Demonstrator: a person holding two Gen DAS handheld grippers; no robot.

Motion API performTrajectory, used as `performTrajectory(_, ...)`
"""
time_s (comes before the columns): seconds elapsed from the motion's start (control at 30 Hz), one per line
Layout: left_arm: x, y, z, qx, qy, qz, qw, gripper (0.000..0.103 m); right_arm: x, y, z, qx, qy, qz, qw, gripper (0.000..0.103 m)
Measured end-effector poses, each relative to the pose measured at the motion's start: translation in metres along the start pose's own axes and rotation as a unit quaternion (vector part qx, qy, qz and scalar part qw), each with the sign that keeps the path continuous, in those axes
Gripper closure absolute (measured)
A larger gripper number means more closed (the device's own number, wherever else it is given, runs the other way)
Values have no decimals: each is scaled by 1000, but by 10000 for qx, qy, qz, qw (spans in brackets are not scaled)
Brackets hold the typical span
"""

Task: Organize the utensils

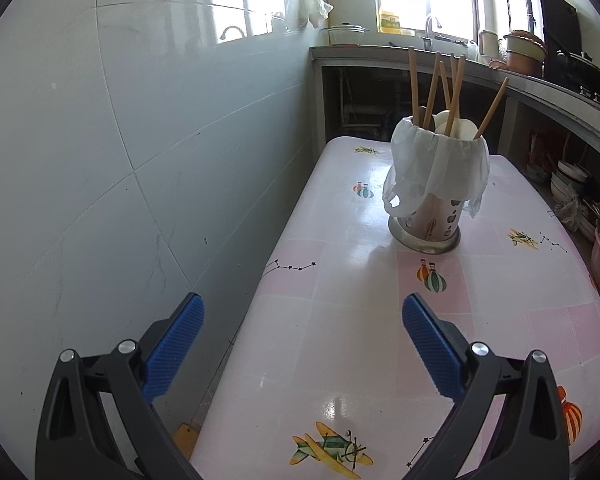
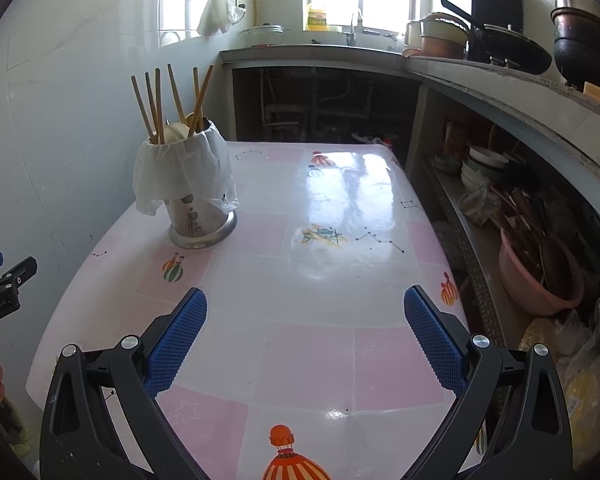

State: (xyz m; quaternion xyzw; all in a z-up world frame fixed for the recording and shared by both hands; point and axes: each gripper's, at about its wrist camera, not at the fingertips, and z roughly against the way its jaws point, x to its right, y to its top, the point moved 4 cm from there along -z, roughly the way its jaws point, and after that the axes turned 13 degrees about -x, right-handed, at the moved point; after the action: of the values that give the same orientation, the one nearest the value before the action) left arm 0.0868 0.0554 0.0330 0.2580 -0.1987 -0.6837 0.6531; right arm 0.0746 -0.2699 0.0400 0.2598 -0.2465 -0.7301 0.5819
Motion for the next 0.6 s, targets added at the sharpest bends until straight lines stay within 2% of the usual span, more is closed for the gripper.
performTrajectory(0.6, -8, -1, -3, -12, -72, 46, 10000, 6, 1, -1, -2, -74, 24, -6, 10000, 8)
